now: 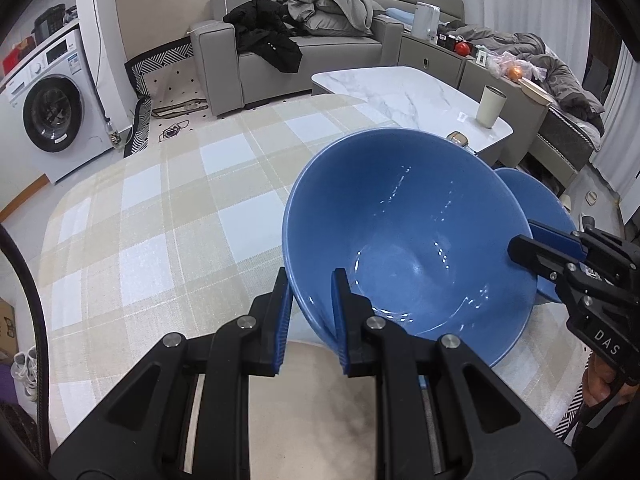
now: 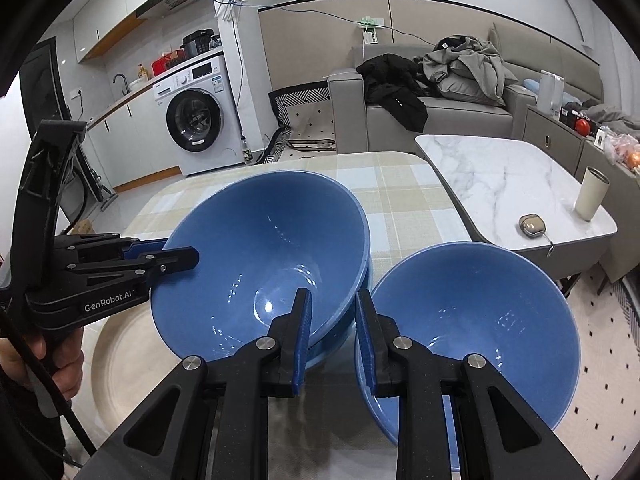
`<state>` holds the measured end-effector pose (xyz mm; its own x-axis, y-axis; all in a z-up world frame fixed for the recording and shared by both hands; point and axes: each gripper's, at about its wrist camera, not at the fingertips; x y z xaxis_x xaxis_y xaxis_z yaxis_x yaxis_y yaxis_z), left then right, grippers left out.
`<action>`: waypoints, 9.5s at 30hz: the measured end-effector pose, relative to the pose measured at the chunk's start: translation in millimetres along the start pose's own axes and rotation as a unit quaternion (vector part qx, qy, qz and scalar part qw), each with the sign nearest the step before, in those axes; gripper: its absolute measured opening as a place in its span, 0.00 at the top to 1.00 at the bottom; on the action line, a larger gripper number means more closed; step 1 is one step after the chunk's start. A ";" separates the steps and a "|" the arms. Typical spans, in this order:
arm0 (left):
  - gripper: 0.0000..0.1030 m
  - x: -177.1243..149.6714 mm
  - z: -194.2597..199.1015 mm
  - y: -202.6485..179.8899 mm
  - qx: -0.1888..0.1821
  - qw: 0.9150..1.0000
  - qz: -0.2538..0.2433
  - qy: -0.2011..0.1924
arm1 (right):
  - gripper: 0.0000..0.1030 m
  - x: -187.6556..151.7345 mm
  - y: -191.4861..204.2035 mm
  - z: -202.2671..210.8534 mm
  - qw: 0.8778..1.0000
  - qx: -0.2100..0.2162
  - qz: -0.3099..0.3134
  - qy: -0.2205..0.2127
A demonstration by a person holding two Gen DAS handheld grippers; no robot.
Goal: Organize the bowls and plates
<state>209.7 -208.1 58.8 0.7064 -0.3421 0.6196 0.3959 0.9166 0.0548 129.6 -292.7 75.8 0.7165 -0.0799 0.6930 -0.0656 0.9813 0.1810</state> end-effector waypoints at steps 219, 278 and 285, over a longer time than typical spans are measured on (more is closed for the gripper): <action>0.68 -3.5 132.5 -99.8 -0.076 0.993 0.045 -0.083 | 0.75 8.1 -87.6 83.3 0.988 0.074 -0.071 -0.114; 0.68 -26.2 60.1 -30.7 0.008 0.996 0.077 -0.040 | 0.67 -15.0 -17.0 -9.7 0.996 0.054 -0.015 -0.064; 0.68 -27.6 55.2 -26.0 0.004 0.996 0.077 -0.034 | 0.62 -16.3 -18.6 -10.9 0.996 0.060 -0.022 -0.060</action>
<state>147.5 -211.1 83.4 0.7167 -0.1821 0.6732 0.2812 0.9588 -0.0400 126.8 -307.7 53.4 0.6327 -0.1507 0.7596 -0.1239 0.9486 0.2913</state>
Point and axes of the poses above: each gripper's, at about its wrist camera, not at the fingertips, and z roughly against the way its jaws point, y to its left, x to its top, and after that the axes turned 8 degrees about -z, right-handed
